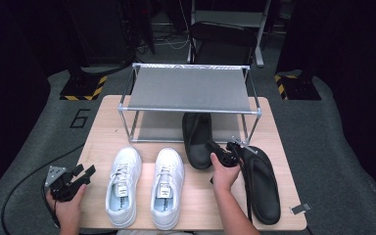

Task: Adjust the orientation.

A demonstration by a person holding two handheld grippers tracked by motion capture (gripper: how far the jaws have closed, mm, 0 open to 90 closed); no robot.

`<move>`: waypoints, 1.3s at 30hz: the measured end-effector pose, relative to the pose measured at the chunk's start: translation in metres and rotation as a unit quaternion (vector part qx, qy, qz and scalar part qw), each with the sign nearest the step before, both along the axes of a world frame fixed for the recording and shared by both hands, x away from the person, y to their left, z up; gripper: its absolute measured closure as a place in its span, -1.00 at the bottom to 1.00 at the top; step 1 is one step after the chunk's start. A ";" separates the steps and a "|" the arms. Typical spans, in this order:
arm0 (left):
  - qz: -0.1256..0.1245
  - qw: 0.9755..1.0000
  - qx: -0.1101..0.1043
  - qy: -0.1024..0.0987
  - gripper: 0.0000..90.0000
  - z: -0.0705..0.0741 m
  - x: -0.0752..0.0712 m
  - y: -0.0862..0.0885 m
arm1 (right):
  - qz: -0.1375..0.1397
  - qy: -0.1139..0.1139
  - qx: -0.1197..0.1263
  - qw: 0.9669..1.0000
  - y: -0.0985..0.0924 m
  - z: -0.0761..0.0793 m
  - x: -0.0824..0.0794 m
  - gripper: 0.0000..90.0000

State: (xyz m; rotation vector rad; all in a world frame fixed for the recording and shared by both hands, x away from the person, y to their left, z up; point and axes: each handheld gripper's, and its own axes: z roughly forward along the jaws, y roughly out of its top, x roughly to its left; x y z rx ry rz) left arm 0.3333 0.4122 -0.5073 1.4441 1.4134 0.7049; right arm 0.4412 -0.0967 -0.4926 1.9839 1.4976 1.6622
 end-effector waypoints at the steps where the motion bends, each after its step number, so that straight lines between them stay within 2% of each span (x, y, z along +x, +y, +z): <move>1: 0.000 1.000 0.001 0.000 0.00 0.000 0.000 0.000 | 0.000 0.000 0.004 1.000 0.001 -0.001 0.003 0.46; 4: 0.002 1.000 -0.003 -0.003 0.00 -0.001 -0.001 0.001 | -0.005 0.008 0.006 1.000 0.004 -0.004 0.013 0.46; 6: 0.002 1.000 -0.002 0.001 0.00 0.000 -0.002 0.001 | -0.003 0.006 0.002 1.000 0.006 -0.008 0.021 0.46; 8: 0.001 1.000 -0.002 0.002 0.00 0.000 -0.002 0.003 | -0.008 0.015 0.008 1.000 0.008 -0.010 0.027 0.46; 9: 0.005 1.000 -0.003 -0.002 0.00 -0.001 -0.002 0.002 | -0.011 0.017 0.020 1.000 0.009 -0.011 0.029 0.46; 13: 0.004 1.000 -0.003 0.002 0.00 -0.001 -0.004 0.004 | -0.009 0.016 0.003 1.000 0.013 -0.015 0.040 0.46; 16: 0.006 1.000 -0.003 0.003 0.00 -0.001 -0.006 0.005 | -0.011 0.013 0.003 1.000 0.015 -0.017 0.047 0.46; 19: 0.009 1.000 -0.004 -0.001 0.00 -0.001 -0.007 0.006 | -0.009 0.022 0.013 1.000 0.017 -0.016 0.052 0.46; 20: 0.013 1.000 -0.006 -0.004 0.00 -0.002 -0.007 0.006 | -0.010 0.020 -0.004 1.000 0.018 -0.017 0.054 0.46; 21: 0.012 1.000 -0.004 0.000 0.00 -0.001 -0.009 0.007 | -0.006 0.013 0.000 1.000 0.019 -0.015 0.057 0.46; 22: 0.012 1.000 -0.005 0.001 0.00 -0.001 -0.009 0.008 | -0.008 0.014 -0.001 1.000 0.020 -0.015 0.059 0.46; 24: 0.015 1.000 -0.006 -0.001 0.00 -0.002 -0.010 0.009 | -0.009 0.020 0.016 1.000 0.023 -0.012 0.064 0.46; 26: 0.021 1.000 -0.008 -0.006 0.01 -0.002 -0.011 0.009 | -0.010 0.020 0.011 1.000 0.024 -0.012 0.069 0.46; 27: 0.018 1.000 -0.008 -0.001 0.01 -0.001 -0.012 0.010 | -0.012 0.029 0.014 0.999 0.026 -0.012 0.072 0.46; 28: 0.017 1.000 -0.008 0.000 0.01 -0.001 -0.012 0.010 | -0.008 0.024 0.015 1.000 0.026 -0.013 0.074 0.46; 30: 0.019 1.000 -0.009 -0.002 0.01 -0.001 -0.013 0.011 | -0.010 0.039 0.040 0.998 0.028 -0.012 0.079 0.46; 32: 0.021 1.000 -0.012 -0.005 0.01 -0.002 -0.013 0.012 | -0.018 0.034 0.046 0.998 0.030 -0.013 0.085 0.46; 33: 0.020 1.000 -0.011 0.001 0.01 -0.002 -0.014 0.012 | -0.022 0.023 0.033 0.999 0.030 -0.015 0.089 0.46; 34: 0.020 1.000 -0.011 0.001 0.01 -0.002 -0.014 0.012 | -0.024 0.028 0.041 0.998 0.032 -0.015 0.091 0.46; 35: 0.020 1.000 -0.012 0.000 0.01 -0.002 -0.015 0.013 | -0.023 0.026 0.035 0.999 0.033 -0.016 0.095 0.46; 38: 0.023 1.000 -0.016 0.000 0.01 -0.002 -0.015 0.014 | -0.020 0.024 0.040 0.999 0.037 -0.016 0.101 0.46; 39: 0.024 1.000 -0.017 -0.004 0.01 -0.002 -0.015 0.014 | -0.022 0.033 0.046 0.998 0.039 -0.015 0.102 0.46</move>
